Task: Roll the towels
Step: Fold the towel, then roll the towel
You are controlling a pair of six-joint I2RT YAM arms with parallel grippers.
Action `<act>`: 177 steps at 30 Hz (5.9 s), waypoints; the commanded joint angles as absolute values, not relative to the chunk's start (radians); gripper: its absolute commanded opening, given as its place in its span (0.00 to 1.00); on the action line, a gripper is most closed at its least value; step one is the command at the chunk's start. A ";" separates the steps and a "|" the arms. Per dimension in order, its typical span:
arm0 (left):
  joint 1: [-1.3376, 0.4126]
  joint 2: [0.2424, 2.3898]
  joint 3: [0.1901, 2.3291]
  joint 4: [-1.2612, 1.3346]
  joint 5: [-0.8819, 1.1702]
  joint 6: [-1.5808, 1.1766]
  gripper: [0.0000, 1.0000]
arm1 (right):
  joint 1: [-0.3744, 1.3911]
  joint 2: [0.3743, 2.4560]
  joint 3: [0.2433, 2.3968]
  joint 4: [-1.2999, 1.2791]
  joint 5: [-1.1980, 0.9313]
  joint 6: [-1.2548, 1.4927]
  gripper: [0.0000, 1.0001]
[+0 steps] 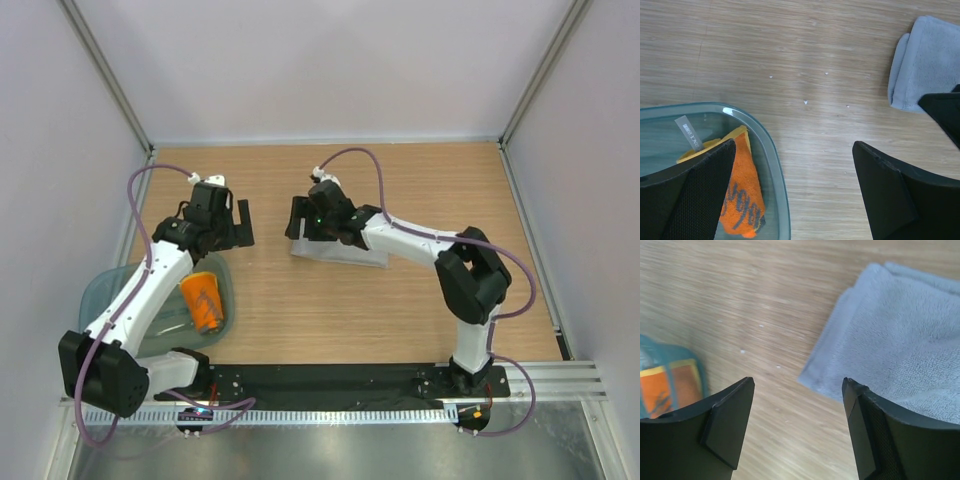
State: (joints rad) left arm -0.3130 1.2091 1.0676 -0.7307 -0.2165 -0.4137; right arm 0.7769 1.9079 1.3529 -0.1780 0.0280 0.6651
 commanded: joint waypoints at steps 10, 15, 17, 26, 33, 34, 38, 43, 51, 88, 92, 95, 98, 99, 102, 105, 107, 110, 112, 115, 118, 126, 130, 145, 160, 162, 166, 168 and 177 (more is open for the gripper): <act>-0.399 1.461 1.281 -0.726 -0.048 -0.472 0.93 | 0.516 1.493 1.104 -0.169 -0.099 0.682 0.47; -0.477 1.678 1.474 -0.730 -0.006 -0.503 0.88 | 0.420 1.500 0.977 -0.146 -0.178 0.678 0.29; -0.500 1.785 1.529 -0.733 0.046 -0.521 0.83 | 0.396 1.519 0.915 -0.112 -0.212 0.681 0.25; -0.540 2.081 1.759 -0.744 0.092 -0.552 0.78 | 0.322 1.620 0.746 -0.035 -0.282 0.683 0.20; -0.541 2.215 1.819 -0.753 0.028 -0.534 0.75 | 0.296 1.595 0.686 -0.077 -0.308 0.663 0.19; -0.540 2.224 1.825 -0.756 0.023 -0.531 0.73 | 0.295 1.588 0.678 -0.084 -0.308 0.661 0.19; -0.540 2.270 1.848 -0.762 -0.034 -0.506 0.60 | 0.291 1.546 0.637 -0.115 -0.311 0.652 0.19; -0.538 2.286 1.897 -0.776 -0.096 -0.476 0.51 | 0.291 1.511 0.611 -0.143 -0.310 0.643 0.19; -0.543 2.234 1.934 -0.790 -0.233 -0.428 0.63 | 0.293 1.411 0.660 -0.150 -0.487 0.627 0.18; -0.536 2.313 1.875 -0.686 -0.175 -0.403 0.60 | 0.167 1.668 0.601 0.040 -0.575 0.650 0.01; -0.496 2.310 1.891 -0.709 -0.184 -0.384 0.60 | 0.169 1.634 0.609 0.006 -0.583 0.635 0.01; -0.503 2.267 1.878 -0.716 -0.198 -0.376 0.60 | 0.172 1.600 0.640 -0.060 -0.592 0.627 0.02; -0.528 2.191 1.855 -0.716 -0.245 -0.377 0.61 | 0.189 1.534 0.689 -0.132 -0.588 0.612 0.10; -0.541 2.169 1.849 -0.719 -0.253 -0.379 0.63 | 0.198 1.517 0.704 -0.155 -0.578 0.608 0.18; -0.564 2.091 1.838 -0.727 -0.276 -0.380 0.68 | 0.206 1.451 0.778 -0.231 -0.565 0.594 0.36; -0.604 2.022 1.841 -0.749 -0.302 -0.387 0.71 | 0.207 1.414 0.851 -0.270 -0.551 0.592 0.41; -0.642 1.976 1.829 -0.752 -0.305 -0.393 0.71 | 0.206 1.419 0.905 -0.278 -0.525 0.591 0.42; -0.698 1.942 1.786 -0.744 -0.269 -0.406 0.70 | 0.201 1.479 0.957 -0.276 -0.486 0.583 0.39; -0.725 1.931 1.741 -0.724 -0.229 -0.436 0.68 | 0.190 1.550 0.982 -0.261 -0.482 0.580 0.34; -0.784 1.930 1.697 -0.690 -0.180 -0.488 0.66 | 0.161 1.653 0.986 -0.206 -0.489 0.580 0.27; -0.844 1.937 1.686 -0.664 -0.161 -0.521 0.65 | 0.140 1.757 0.986 -0.164 -0.523 0.577 0.19; -0.897 1.977 1.667 -0.635 -0.121 -0.560 0.61 | 0.091 1.813 0.922 -0.164 -0.529 0.546 0.17; -0.937 1.999 1.669 -0.626 -0.129 -0.555 0.57 | 0.089 1.807 0.914 -0.182 -0.522 0.538 0.17; -1.121 2.034 1.692 -0.637 -0.336 -0.423 0.54 | 0.075 1.330 1.066 -0.601 0.033 0.546 0.66; -1.175 2.198 1.769 -0.560 -0.345 -0.331 0.56 | -0.029 1.100 0.985 -0.738 0.170 0.554 0.69; -1.175 2.206 1.769 -0.558 -0.356 -0.324 0.55 | -0.032 1.100 0.985 -0.744 0.164 0.548 0.69; -1.175 2.191 1.763 -0.545 -0.379 -0.311 0.56 | -0.034 1.080 0.983 -0.742 0.150 0.551 0.69; -1.175 2.177 1.764 -0.545 -0.385 -0.301 0.56 | -0.034 1.068 0.985 -0.738 0.149 0.552 0.69; -1.175 2.187 1.781 -0.534 -0.393 -0.278 0.55 | -0.037 1.072 1.008 -0.741 0.140 0.555 0.69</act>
